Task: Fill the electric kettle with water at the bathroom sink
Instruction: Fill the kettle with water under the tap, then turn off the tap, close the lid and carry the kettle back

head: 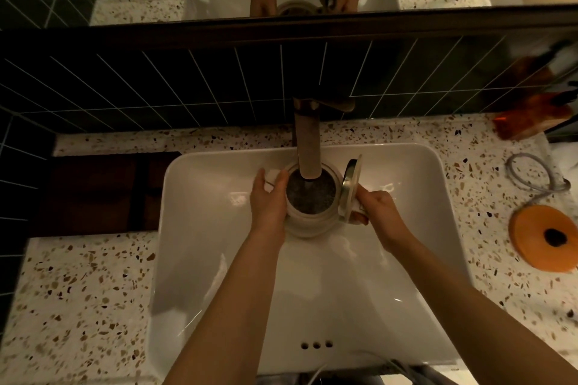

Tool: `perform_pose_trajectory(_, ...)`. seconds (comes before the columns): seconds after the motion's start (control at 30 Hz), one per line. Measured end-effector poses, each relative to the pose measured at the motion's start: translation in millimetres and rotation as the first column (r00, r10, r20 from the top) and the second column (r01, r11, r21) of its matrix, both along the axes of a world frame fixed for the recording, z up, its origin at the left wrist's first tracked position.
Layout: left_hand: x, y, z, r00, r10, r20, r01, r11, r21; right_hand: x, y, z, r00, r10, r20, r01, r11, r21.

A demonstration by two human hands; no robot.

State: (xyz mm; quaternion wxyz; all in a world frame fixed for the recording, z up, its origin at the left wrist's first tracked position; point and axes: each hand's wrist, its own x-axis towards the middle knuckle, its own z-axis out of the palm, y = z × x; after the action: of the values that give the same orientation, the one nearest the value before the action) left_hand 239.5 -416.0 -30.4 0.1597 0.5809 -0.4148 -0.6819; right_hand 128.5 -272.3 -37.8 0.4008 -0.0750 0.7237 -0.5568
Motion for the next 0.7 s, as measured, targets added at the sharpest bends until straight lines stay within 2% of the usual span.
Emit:
perform_pose_trajectory(0.03, -1.5, -1.0, 4.6, 0.998, -0.037, 0.042, 0.043, 0.985, -0.167, 0.3, -0.7, -0.8, 1.000, -0.008, 0.008, 0.008, 1.000, -0.002)
perform_pose_trajectory(0.07, -5.1, -2.3, 12.2, 0.995, -0.077, 0.069, 0.097, 0.925, -0.368, 0.3, -1.2, -1.4, 1.000, -0.010, 0.001, 0.010, 1.000, -0.002)
perform_pose_trajectory(0.13, -17.9, -6.2, 32.5, 0.973, -0.206, 0.105, 0.218, 0.664, -0.715, -0.9, -1.2, -3.4, 0.999, -0.003, -0.035, 0.003, 1.000, 0.002)
perform_pose_trajectory(0.17, -26.9, -9.2, 42.6, 0.943, -0.296, 0.149, 0.289, 0.517, -0.805, -2.1, -0.8, -5.0, 0.999, 0.003, -0.047, -0.002, 1.000, 0.005)
perform_pose_trajectory(0.23, -45.3, -17.1, 52.5, 0.843, -0.445, 0.302, 0.447, 0.267, -0.854, -3.2, -0.6, -4.2, 0.998, 0.012, -0.058, -0.011, 1.000, 0.016)
perform_pose_trajectory(0.33, -61.8, -26.0, 51.2, 0.660, -0.469, 0.586, 0.646, -0.042, -0.762, -1.3, -1.3, 1.4, 0.999, 0.019, -0.049, -0.018, 1.000, 0.009)
perform_pose_trajectory(0.4, -65.8, -28.1, 48.9, 0.614, -0.448, 0.650, 0.684, -0.108, -0.721, -0.4, -1.3, 3.7, 1.000, 0.005, -0.027, -0.005, 1.000, 0.003)
perform_pose_trajectory(0.6, -67.6, -27.5, 42.8, 0.581, -0.421, 0.696, 0.701, -0.175, -0.691, -0.7, -1.0, 4.5, 0.999, 0.012, -0.038, -0.012, 1.000, 0.007)
perform_pose_trajectory(0.7, -68.2, -25.1, 44.7, 0.575, -0.462, 0.675, 0.701, -0.147, -0.698, -0.7, -1.2, 3.6, 1.000, 0.015, -0.028, -0.015, 1.000, 0.004)
